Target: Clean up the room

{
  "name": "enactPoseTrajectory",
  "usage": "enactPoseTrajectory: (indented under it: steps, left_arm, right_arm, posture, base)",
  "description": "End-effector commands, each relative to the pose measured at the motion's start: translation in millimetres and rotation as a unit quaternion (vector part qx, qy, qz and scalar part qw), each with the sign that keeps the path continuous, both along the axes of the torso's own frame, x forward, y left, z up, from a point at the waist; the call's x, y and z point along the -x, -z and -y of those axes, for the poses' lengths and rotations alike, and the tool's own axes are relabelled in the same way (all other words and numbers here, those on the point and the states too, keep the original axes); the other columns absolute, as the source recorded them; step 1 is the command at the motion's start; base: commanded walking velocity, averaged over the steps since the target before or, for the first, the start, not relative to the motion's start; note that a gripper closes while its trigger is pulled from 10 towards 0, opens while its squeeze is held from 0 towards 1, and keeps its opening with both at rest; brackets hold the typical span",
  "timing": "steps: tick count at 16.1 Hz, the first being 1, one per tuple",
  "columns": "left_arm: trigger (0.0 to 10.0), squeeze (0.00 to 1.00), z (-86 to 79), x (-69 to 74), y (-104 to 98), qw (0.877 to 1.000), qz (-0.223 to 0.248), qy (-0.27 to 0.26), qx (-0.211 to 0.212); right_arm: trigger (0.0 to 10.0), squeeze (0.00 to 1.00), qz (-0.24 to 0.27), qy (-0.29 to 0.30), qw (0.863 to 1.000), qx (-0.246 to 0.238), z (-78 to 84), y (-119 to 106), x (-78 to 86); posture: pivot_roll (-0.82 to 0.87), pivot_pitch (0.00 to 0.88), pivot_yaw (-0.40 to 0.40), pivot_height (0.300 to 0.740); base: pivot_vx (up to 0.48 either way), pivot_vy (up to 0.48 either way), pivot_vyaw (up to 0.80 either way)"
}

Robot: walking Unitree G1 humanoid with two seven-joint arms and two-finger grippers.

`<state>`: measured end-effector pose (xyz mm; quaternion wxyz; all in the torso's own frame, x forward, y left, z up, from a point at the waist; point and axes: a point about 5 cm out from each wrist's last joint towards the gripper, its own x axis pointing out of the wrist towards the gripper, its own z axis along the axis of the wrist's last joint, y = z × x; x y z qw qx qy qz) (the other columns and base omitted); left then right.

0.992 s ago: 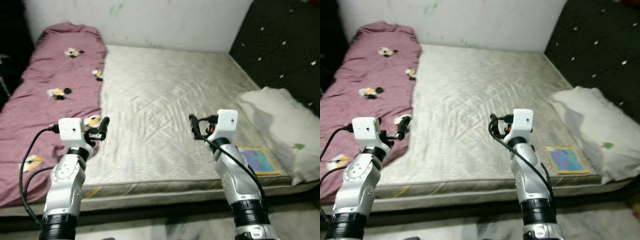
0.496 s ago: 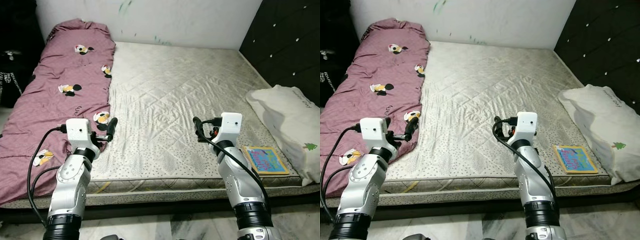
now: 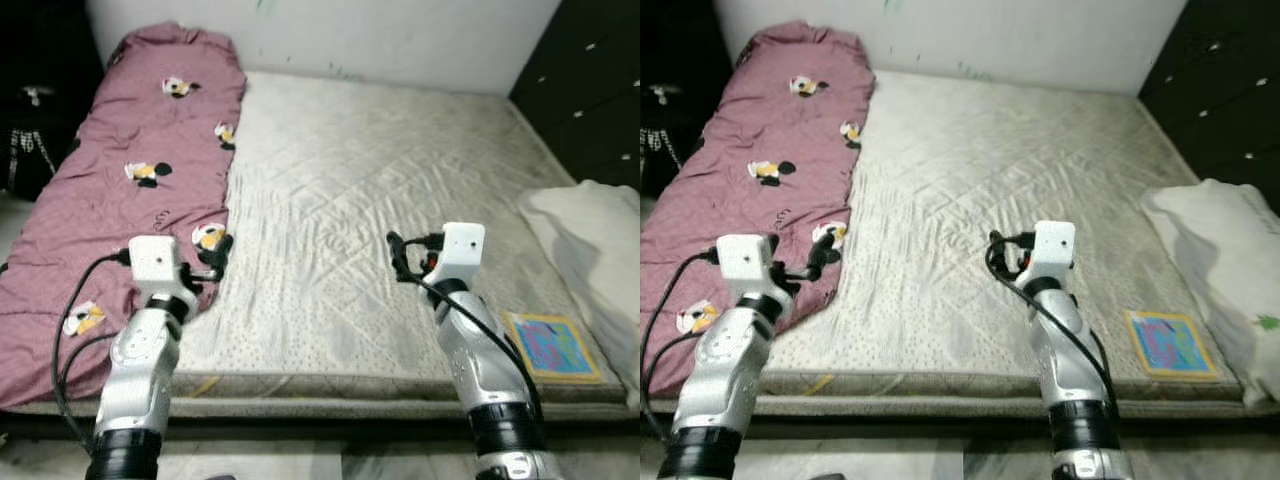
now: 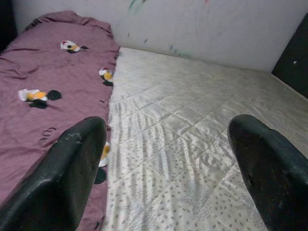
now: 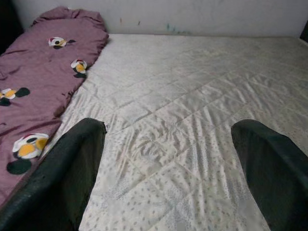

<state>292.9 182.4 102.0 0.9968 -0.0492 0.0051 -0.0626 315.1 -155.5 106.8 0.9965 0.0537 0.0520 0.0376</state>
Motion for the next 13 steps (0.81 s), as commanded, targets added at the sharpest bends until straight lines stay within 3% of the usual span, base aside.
enactPoseTrajectory:
  steps: [1, 8, 13]
  left_arm:
    - [10.0, 0.00, -1.2, 0.7, -2.2, 1.000, 0.005, 0.001, -0.005]
    - [10.0, 0.00, -1.4, 0.5, 2.2, 1.000, -0.011, -0.012, -0.010]
    - [10.0, 0.00, -3.4, -0.3, 2.6, 1.000, -0.016, -0.019, -0.002]
  right_arm:
    - [10.0, 0.00, 0.001, 0.000, 1.000, 0.001, -0.3, -0.9, -1.1]
    - [10.0, 0.00, -0.002, 0.005, 1.000, 0.001, 0.0, 0.2, -1.5]
    - [10.0, 0.00, -0.005, 0.007, 1.000, 0.003, 0.8, 0.7, -2.6]
  posture:
    - [0.00, 0.000, -0.111, 0.740]
    - [0.00, 0.000, -0.111, 0.740]
    - [0.00, 0.000, -0.112, 0.740]
  base:
    - [0.322, 0.000, 0.00]
    - [0.046, 0.000, 0.00]
    - [0.000, 0.447, 0.00]
